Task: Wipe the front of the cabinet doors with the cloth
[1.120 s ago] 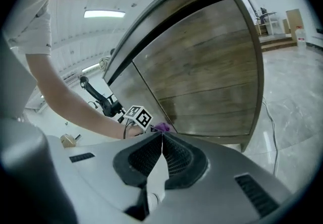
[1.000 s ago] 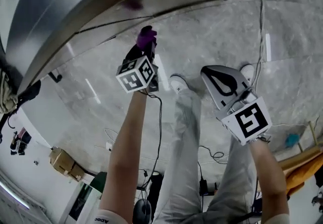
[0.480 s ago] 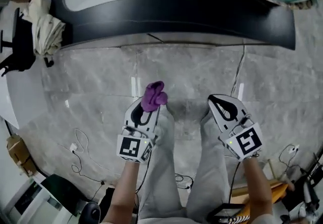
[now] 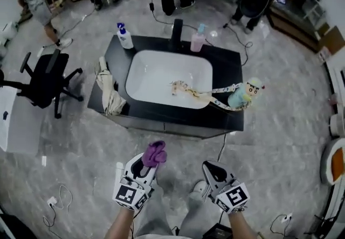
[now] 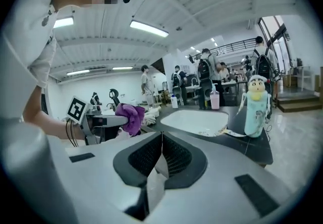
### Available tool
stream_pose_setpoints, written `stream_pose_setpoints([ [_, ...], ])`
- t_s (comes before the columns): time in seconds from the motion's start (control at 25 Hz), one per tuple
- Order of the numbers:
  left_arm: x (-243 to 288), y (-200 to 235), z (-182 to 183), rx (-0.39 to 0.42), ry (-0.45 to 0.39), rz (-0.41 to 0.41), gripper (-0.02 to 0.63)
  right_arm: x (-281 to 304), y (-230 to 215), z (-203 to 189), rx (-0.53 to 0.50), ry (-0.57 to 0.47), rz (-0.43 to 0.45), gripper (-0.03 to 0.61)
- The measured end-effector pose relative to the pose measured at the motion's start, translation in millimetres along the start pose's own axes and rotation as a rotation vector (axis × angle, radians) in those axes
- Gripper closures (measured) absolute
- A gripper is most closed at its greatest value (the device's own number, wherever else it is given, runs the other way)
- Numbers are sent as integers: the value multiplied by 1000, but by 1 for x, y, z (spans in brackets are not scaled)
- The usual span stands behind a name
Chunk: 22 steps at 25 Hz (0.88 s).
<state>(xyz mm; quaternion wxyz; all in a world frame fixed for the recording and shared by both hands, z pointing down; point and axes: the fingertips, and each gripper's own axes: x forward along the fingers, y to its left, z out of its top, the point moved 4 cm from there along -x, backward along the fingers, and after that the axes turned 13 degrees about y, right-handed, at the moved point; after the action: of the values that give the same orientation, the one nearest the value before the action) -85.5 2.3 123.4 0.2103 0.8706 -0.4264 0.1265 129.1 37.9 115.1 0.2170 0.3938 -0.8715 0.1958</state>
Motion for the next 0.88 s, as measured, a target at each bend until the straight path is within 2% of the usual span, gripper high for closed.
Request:
stream_pose_setpoints([
  [0.28, -79, -21, 85, 9, -85, -65, 466, -58, 77, 75, 19, -90, -36, 551],
  [0.44, -122, -18, 121, 87, -124, -110, 466, -82, 106, 111, 37, -147, -91, 551],
  [0.6, -151, -8, 149, 168, -138, -111, 466, -93, 124, 138, 39, -216, -132, 551],
  [0.72, -174, -12, 165, 189, -165, -89, 466, -97, 135, 152, 53, -265, -114, 551],
  [0.88, -206, -30, 169, 151, -201, -55, 466, -102, 154, 166, 40, -307, -52, 551],
])
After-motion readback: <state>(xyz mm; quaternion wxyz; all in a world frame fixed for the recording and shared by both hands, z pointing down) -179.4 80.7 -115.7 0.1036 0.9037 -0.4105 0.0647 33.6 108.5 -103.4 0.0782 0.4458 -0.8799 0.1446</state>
